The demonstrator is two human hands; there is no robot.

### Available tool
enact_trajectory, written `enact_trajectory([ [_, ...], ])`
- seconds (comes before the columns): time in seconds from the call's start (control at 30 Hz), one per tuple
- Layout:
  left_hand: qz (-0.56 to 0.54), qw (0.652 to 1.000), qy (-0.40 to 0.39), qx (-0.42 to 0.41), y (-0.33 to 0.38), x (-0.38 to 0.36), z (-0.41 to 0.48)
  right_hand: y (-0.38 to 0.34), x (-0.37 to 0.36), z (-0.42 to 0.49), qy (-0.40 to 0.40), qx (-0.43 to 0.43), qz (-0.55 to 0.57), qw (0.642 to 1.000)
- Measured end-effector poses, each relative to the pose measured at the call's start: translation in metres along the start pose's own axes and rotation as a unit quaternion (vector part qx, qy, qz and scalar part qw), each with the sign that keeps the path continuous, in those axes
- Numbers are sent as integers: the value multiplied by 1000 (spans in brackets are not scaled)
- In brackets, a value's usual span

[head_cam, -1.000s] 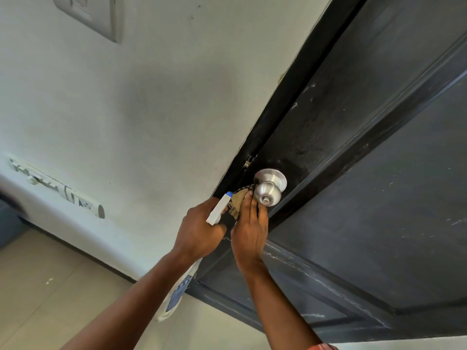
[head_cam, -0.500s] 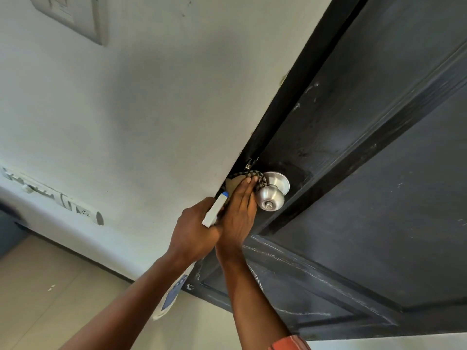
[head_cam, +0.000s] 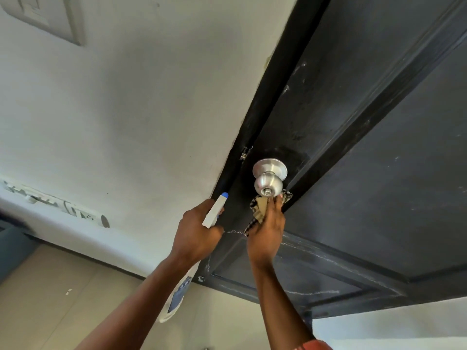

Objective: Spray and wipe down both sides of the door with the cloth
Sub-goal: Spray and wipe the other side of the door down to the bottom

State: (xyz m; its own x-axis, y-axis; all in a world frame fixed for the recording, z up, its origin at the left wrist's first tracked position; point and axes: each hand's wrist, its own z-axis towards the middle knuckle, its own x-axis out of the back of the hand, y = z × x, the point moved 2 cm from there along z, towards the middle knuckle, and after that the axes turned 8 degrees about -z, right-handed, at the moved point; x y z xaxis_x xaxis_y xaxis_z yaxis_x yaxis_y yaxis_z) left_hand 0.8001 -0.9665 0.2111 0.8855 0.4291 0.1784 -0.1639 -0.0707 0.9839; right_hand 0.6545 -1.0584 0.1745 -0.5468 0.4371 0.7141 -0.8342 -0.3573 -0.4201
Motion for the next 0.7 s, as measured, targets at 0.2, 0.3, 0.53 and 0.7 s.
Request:
enact_trajectory([
  [0.2,2,999,-34,5,-6,-22,-9,26,19,-14,42,-281,301,910],
  [0.3,17,999,-39,-8,-3,-36,-17,39,22,-24,32,-353,376,856],
  [0.53,40,999,-17,5,-10,-66,-53,67,36,-57,19,-411,433,802],
  [0.7,22,999,28,4,-46,-89,-71,100,16,-86,9,-371,442,816],
])
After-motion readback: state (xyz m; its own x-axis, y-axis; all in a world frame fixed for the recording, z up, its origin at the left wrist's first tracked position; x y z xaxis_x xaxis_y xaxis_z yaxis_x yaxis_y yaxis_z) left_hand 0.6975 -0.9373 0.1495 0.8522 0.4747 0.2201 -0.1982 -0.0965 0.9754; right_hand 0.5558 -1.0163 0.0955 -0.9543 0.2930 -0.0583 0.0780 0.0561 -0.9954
